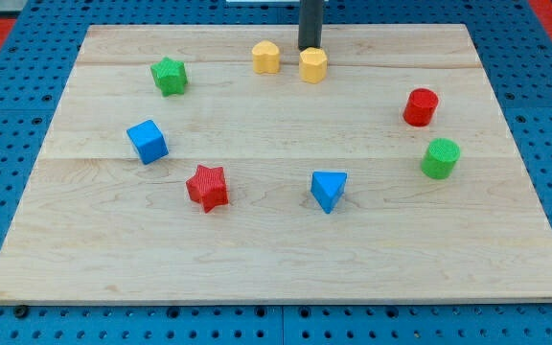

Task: Move the red circle diagonally below the yellow hexagon

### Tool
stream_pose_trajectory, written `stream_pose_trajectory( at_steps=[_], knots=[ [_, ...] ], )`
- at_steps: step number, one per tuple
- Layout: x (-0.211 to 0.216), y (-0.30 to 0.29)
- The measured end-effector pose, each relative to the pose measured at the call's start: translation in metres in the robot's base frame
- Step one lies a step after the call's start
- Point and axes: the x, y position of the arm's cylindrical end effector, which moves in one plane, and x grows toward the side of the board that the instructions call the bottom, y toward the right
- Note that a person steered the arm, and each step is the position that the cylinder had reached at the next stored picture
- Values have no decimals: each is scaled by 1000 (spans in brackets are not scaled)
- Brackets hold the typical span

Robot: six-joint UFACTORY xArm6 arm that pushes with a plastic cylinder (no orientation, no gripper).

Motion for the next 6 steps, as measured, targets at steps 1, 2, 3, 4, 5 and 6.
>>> stream_pose_trajectory(
  at_steps=[1,2,3,4,5,6],
  knots=[
    [6,-46],
    [-8,-52],
    [-23,-53],
    [-23,-47],
    [-18,31],
    [4,138]
  ],
)
